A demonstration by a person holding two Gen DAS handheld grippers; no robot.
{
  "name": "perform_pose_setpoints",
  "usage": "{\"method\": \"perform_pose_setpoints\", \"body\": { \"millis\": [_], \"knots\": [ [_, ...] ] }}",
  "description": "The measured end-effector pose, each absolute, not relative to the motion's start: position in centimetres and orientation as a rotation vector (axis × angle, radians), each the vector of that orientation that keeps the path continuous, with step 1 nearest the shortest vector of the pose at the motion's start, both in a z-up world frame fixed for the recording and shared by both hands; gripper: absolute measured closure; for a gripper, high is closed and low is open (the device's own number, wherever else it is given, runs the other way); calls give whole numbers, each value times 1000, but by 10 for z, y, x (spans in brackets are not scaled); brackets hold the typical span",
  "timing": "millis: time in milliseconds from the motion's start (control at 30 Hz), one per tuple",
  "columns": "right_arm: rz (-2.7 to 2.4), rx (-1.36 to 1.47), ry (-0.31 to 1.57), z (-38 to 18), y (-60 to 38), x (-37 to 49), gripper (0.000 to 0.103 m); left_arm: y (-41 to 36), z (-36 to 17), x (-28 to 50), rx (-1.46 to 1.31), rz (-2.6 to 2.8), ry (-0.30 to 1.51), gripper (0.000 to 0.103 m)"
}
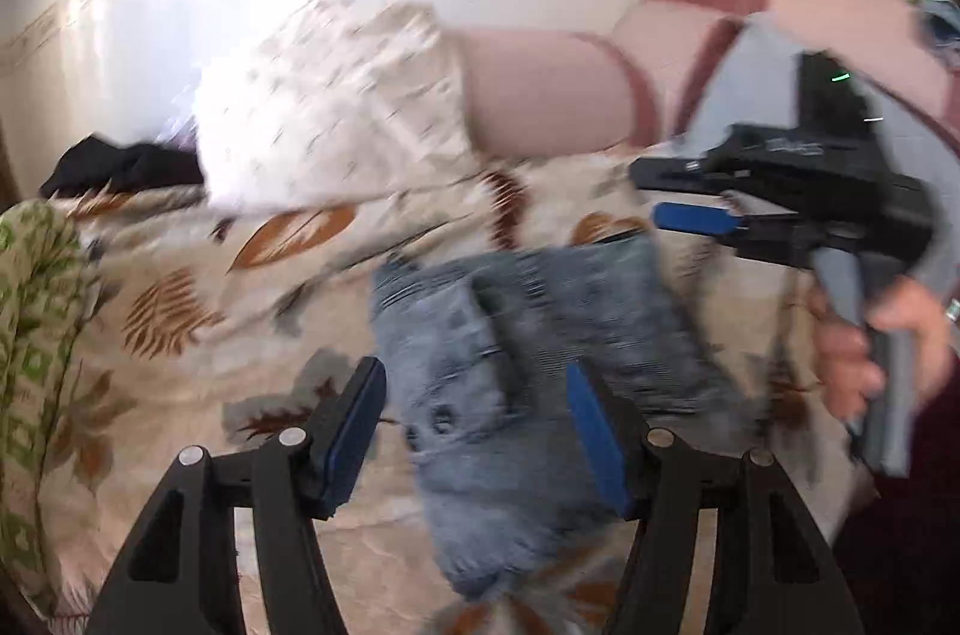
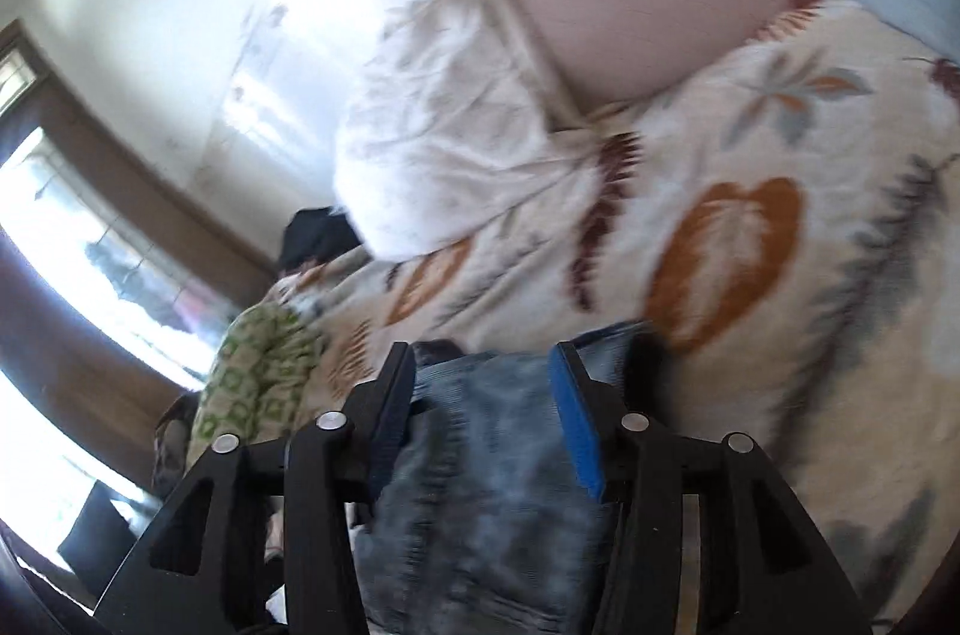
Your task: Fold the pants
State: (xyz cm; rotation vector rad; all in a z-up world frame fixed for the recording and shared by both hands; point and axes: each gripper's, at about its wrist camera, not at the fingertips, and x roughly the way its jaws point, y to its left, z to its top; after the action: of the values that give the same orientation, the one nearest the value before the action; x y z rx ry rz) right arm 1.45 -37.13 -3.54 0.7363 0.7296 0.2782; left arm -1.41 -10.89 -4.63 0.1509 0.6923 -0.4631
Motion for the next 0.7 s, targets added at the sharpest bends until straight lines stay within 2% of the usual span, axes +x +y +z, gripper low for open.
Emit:
{"method": "perform_pose_setpoints", "body": {
  "millis": [33, 200, 433, 600, 700],
  "knots": [
    [283, 728, 734, -37, -361, 17, 51, -113, -55, -8, 167, -437, 705, 38],
    [173, 530, 871, -75, -328, 42, 51, -136, -92, 7, 162, -451, 832, 38],
    [130, 597, 1006, -121, -350, 59, 52, -171, -125, 4, 325, -422, 843, 39],
    [131, 599, 1045, -130, -351, 64, 52, -175, -125, 4, 335, -418, 838, 37],
    [152, 628, 1025, -128, -355, 61, 50, -161, -115, 8, 245, -448, 851, 34]
  ]
}}
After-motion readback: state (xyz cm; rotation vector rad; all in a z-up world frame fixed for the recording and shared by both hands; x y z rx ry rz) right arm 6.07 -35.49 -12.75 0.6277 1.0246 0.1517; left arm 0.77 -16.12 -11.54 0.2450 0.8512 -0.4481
